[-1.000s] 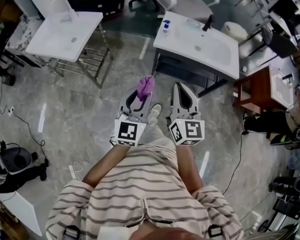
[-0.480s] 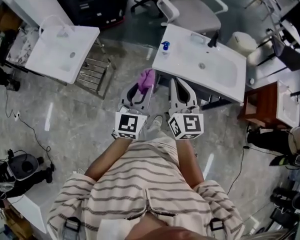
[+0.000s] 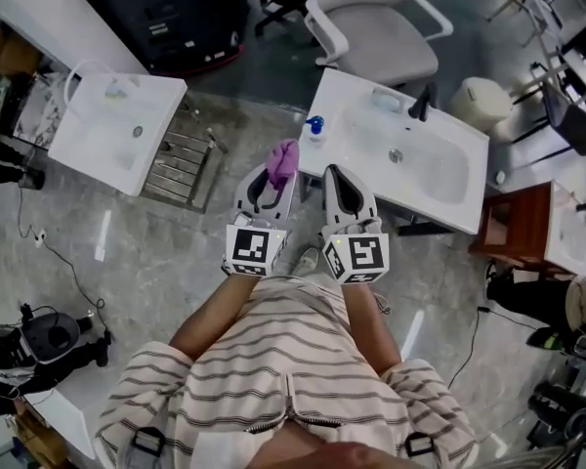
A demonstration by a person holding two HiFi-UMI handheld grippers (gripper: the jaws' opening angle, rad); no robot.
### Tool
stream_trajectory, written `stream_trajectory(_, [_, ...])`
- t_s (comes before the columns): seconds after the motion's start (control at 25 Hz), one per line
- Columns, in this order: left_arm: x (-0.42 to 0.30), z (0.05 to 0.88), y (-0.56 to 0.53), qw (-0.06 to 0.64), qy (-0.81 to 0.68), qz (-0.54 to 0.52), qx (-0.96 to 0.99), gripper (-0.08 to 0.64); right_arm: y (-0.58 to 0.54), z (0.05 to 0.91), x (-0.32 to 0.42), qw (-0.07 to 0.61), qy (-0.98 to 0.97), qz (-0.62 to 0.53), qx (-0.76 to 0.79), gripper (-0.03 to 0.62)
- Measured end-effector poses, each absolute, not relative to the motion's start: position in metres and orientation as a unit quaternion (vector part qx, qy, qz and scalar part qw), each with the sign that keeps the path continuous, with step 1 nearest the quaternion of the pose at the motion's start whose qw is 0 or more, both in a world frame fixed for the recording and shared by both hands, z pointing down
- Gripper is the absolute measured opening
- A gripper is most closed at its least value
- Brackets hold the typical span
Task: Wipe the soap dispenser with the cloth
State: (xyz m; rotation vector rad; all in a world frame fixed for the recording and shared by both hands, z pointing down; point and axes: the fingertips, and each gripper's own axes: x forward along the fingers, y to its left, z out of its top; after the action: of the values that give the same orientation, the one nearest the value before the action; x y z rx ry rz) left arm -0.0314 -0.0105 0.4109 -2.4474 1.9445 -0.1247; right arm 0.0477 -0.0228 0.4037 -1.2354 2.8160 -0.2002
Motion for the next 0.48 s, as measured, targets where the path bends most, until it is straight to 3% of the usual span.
stream_trajectory(0.48, [-0.052, 0.445, -0.057, -0.022, 0.625, -0.068, -0.778, 0.118, -0.067, 0.45, 0.026, -0.003, 0.909, -0.085, -0.409, 0.009])
